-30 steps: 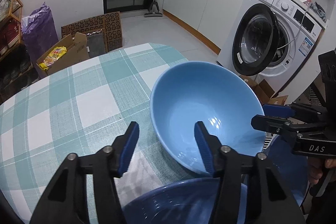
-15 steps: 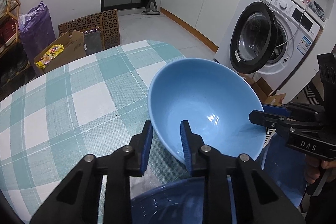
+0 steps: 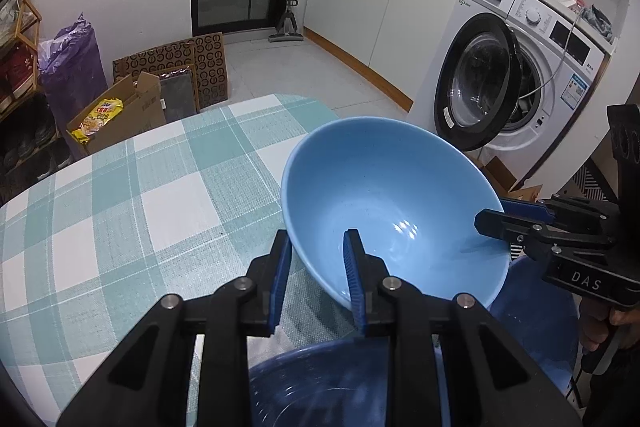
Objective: Organize plates and bowls
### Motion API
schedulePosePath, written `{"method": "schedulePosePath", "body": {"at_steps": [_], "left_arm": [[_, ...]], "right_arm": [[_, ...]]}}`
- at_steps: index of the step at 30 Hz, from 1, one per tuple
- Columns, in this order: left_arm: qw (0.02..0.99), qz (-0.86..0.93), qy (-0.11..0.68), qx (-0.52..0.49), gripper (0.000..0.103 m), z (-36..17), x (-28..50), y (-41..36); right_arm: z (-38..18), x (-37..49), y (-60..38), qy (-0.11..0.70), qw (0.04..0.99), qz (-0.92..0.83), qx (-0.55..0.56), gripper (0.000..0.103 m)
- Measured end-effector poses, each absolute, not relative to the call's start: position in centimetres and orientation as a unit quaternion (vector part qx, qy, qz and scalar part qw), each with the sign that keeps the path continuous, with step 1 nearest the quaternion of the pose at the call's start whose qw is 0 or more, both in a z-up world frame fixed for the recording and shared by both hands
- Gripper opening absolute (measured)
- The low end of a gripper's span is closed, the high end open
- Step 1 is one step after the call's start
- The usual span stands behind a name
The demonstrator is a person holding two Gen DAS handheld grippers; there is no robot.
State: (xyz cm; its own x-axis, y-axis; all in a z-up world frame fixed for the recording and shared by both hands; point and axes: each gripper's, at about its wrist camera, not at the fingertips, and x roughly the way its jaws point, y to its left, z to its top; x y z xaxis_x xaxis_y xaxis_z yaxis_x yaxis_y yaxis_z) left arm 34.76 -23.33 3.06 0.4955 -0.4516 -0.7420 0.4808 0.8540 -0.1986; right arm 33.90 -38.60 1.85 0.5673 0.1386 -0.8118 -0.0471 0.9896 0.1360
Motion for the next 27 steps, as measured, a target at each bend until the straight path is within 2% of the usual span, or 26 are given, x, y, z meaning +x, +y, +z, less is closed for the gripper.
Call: {"method": "schedulePosePath", "body": {"at_steps": [27], "left_arm": [[0.891, -0.273, 0.362, 0.004, 0.025, 9.0, 28.8, -20.6]], "right_arm": [[9.2, 26.5, -36.6, 0.397, 0.916, 0.059, 0.024, 0.027]]}}
